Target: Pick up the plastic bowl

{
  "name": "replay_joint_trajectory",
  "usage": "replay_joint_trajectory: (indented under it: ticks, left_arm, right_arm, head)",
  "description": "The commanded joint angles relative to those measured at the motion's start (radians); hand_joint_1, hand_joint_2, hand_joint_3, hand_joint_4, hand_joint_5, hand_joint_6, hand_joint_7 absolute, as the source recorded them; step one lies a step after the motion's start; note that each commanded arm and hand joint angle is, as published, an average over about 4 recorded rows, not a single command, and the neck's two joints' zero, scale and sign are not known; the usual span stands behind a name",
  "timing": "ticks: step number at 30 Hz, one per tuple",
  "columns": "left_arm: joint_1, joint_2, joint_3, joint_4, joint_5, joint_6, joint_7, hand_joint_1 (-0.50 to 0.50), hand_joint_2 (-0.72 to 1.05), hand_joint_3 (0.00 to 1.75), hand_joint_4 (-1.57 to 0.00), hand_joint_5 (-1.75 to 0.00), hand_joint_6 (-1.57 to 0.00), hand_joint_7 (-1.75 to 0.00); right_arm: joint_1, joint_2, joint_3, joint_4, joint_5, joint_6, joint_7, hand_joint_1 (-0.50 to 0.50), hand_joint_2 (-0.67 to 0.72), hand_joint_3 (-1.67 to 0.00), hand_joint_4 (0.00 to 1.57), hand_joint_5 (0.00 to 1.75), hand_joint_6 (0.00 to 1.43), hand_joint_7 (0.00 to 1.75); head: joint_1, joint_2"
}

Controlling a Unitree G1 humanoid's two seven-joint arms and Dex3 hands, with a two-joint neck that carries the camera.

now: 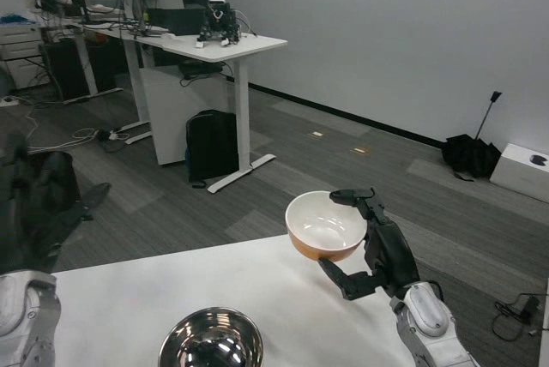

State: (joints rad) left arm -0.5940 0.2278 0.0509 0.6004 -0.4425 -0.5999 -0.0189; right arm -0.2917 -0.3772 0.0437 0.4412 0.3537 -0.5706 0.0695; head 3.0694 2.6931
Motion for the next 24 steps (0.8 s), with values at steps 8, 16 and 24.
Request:
replay_joint_trajectory:
  ticks: [8, 16, 24]
  left_arm:
    - [-0.058, 0.008, -0.064, -0.032, -0.003, 0.103, -0.1, -0.5, 0.69, 0.0, -0.64, -0.41, 0.0, 0.0]
    - [-0.063, 0.003, -0.091, -0.019, -0.02, 0.104, -0.113, -0.5, 0.69, 0.0, -0.64, -0.41, 0.0, 0.0]
    - [-0.05, 0.002, -0.099, -0.017, -0.04, 0.103, -0.117, -0.5, 0.69, 0.0, -0.64, -0.41, 0.0, 0.0]
  right_arm:
    - [-0.097, -0.024, 0.08, -0.029, 0.03, 0.0, -0.001, -0.42, -0.6, -1.43, 1.54, 1.07, 1.26, 1.17]
    - [-0.157, -0.007, 0.118, -0.029, 0.03, 0.006, -0.005, -0.42, -0.6, -1.43, 1.54, 1.07, 1.26, 1.12]
    - [-0.185, 0.004, 0.152, -0.029, 0.03, 0.006, -0.013, -0.42, -0.6, -1.43, 1.54, 1.07, 1.26, 1.12]
  head:
    - [0.099, 0.037]
    - [0.087, 0.039]
    - [0.076, 0.019]
